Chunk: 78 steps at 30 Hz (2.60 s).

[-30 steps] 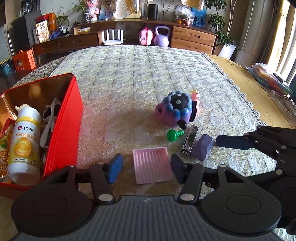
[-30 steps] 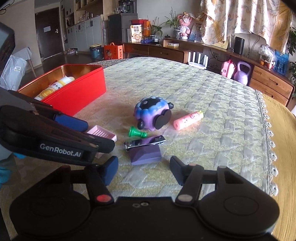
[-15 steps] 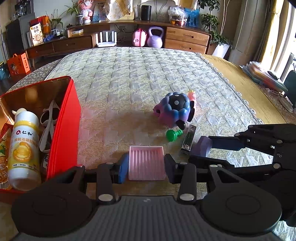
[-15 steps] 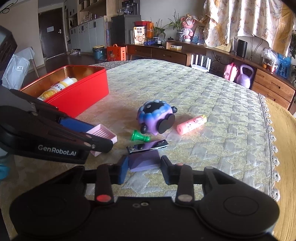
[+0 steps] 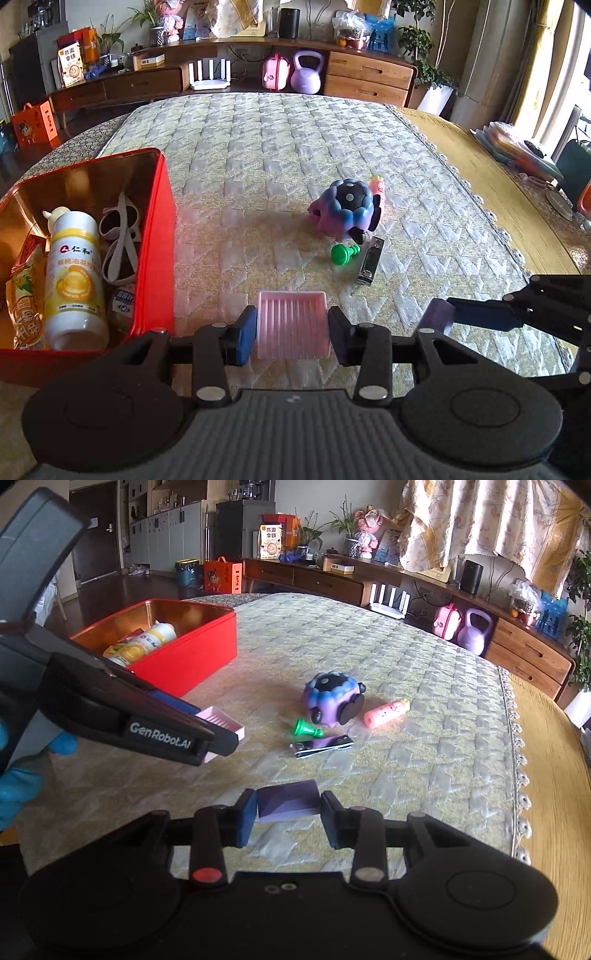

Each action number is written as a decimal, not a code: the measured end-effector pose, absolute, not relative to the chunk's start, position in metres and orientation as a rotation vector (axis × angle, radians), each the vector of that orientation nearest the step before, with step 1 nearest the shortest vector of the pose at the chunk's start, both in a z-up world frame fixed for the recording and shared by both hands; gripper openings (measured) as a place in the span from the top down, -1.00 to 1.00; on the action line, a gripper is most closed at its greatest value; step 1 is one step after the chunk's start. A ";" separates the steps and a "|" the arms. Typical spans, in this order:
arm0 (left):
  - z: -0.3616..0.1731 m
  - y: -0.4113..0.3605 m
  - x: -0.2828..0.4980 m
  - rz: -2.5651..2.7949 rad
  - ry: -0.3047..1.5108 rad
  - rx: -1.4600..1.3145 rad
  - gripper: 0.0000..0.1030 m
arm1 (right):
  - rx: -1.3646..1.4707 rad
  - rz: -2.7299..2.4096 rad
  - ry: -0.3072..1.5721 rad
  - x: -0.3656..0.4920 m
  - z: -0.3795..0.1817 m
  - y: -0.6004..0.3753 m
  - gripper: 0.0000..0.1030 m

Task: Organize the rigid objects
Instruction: 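Carry the purple case into the tin with the right tool while the left tool carries the dish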

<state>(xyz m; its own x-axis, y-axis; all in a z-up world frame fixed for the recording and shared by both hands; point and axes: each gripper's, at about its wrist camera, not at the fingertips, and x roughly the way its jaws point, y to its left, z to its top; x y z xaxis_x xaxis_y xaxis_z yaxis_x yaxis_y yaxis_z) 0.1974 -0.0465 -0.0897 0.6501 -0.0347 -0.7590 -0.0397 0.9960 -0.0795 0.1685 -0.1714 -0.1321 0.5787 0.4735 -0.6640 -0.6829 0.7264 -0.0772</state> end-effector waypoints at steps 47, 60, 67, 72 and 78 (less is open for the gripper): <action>-0.010 0.106 0.141 0.087 0.739 -0.125 0.20 | -0.154 0.690 0.628 0.130 -0.041 -0.069 0.29; -0.031 0.157 0.172 0.195 0.776 -0.140 0.20 | -0.198 0.693 0.669 0.168 -0.060 -0.016 0.29; -0.038 0.168 0.198 0.207 0.783 -0.119 0.20 | -0.222 0.711 0.691 0.192 -0.071 0.010 0.29; -0.042 0.172 0.219 0.225 0.792 -0.111 0.20 | -0.235 0.699 0.705 0.210 -0.079 0.024 0.29; -0.048 0.170 0.237 0.227 0.795 -0.081 0.20 | -0.274 0.699 0.730 0.221 -0.092 0.038 0.29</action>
<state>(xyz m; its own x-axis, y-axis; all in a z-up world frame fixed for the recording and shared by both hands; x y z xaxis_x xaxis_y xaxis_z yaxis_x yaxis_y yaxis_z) 0.2366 0.1696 -0.0479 0.6777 0.1719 -0.7150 -0.2326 0.9725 0.0134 0.2207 0.0379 -0.0925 0.5344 0.4867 -0.6910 -0.6693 0.7429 0.0056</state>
